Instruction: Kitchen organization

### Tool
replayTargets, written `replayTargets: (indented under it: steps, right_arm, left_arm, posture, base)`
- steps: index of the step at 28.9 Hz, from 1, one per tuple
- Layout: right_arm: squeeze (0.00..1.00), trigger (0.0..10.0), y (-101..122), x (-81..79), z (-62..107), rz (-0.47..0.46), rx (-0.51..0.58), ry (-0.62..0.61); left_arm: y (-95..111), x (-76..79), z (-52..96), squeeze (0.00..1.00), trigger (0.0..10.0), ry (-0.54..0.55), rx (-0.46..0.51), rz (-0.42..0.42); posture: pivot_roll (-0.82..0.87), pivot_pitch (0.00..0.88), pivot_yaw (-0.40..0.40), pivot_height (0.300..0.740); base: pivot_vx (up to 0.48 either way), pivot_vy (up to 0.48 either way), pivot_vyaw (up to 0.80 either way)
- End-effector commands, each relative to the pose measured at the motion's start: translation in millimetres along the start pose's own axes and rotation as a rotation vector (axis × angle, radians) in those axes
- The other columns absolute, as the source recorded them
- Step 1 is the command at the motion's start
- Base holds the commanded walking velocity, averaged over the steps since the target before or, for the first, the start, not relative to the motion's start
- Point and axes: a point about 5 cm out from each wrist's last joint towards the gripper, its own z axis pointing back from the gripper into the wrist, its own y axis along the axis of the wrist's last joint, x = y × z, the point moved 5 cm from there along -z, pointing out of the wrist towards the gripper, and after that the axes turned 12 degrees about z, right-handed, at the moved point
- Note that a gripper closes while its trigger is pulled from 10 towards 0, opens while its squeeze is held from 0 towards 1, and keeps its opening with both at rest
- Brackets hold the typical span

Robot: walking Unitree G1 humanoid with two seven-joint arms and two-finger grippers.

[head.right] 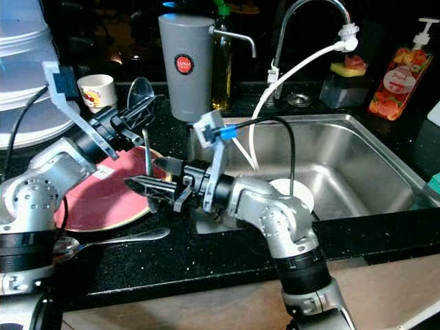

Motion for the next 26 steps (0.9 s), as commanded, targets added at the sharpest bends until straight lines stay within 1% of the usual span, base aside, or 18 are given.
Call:
replayTargets:
  steps: [1,3,4,5,7,8,9,14,15,26]
  right_arm:
    - [1.00,10.0,-2.2,6.1,-1.4,0.002,0.005,-0.052]
    - [1.00,10.0,-1.6,6.8,-1.9,-0.003,0.010,-0.058]
    - [0.84,10.0,-1.3,7.6,-2.3,-0.002,0.012,-0.061]
    - [0.00,10.0,-0.1,8.1,-2.6,-0.002,0.017,-0.062]
    - [0.00,10.0,2.1,7.6,-2.9,-0.005,0.029,-0.056]
    - [0.00,10.0,9.3,4.9,-2.7,-0.029,0.066,-0.035]
    - [0.00,10.0,11.9,3.5,-2.4,-0.038,0.079,-0.024]
    - [0.00,10.0,14.6,-0.2,-1.7,-0.045,0.094,0.000]
    - [0.00,0.0,14.9,-0.4,-2.0,-0.062,0.102,0.002]
    - [0.00,0.0,15.4,-3.2,-2.8,-0.084,0.112,0.028]
  left_arm:
    - [0.3,12.2,-3.7,0.00,0.0,-0.051,0.003,0.007]
    - [0.6,13.0,-4.0,0.00,0.0,-0.054,0.005,0.009]
    - [0.4,13.2,-4.2,0.00,0.0,-0.056,0.005,0.009]
    - [-0.2,13.3,-4.3,0.00,0.0,-0.057,0.003,0.008]
    - [-1.0,13.3,-4.2,0.00,0.0,-0.057,0.000,0.007]
    - [-2.6,11.9,-3.3,0.00,0.0,-0.050,-0.009,0.000]
    - [-2.7,11.5,-3.0,0.00,0.0,-0.048,-0.009,-0.001]
    - [-2.4,11.6,-1.5,0.00,0.0,-0.048,-0.006,0.004]
    - [-2.6,11.9,-1.1,0.00,0.0,-0.049,-0.007,0.004]
    - [-3.4,11.0,-1.2,0.00,0.0,-0.048,-0.006,0.003]
  posture:
    - [0.08,0.035,-0.023,0.740]
    - [0.08,0.035,-0.023,0.740]
    - [0.07,0.030,-0.027,0.740]
    - [0.07,0.030,-0.027,0.740]
    - [0.07,0.030,-0.027,0.740]
    - [0.07,0.030,-0.027,0.740]
    - [0.07,0.030,-0.027,0.740]
    - [0.07,0.017,-0.028,0.740]
    - [0.07,0.017,-0.028,0.740]
    - [0.07,0.002,-0.032,0.740]
  base:
    - [0.000,0.000,0.00]
    - [0.000,0.000,0.00]
    - [0.000,0.000,0.00]
    - [0.000,0.000,0.00]
    - [0.000,0.000,0.00]
    - [0.000,0.000,0.00]
    - [0.000,0.000,0.00]
    - [0.000,0.000,0.00]
    - [0.000,0.000,0.00]
    - [0.000,0.000,0.00]
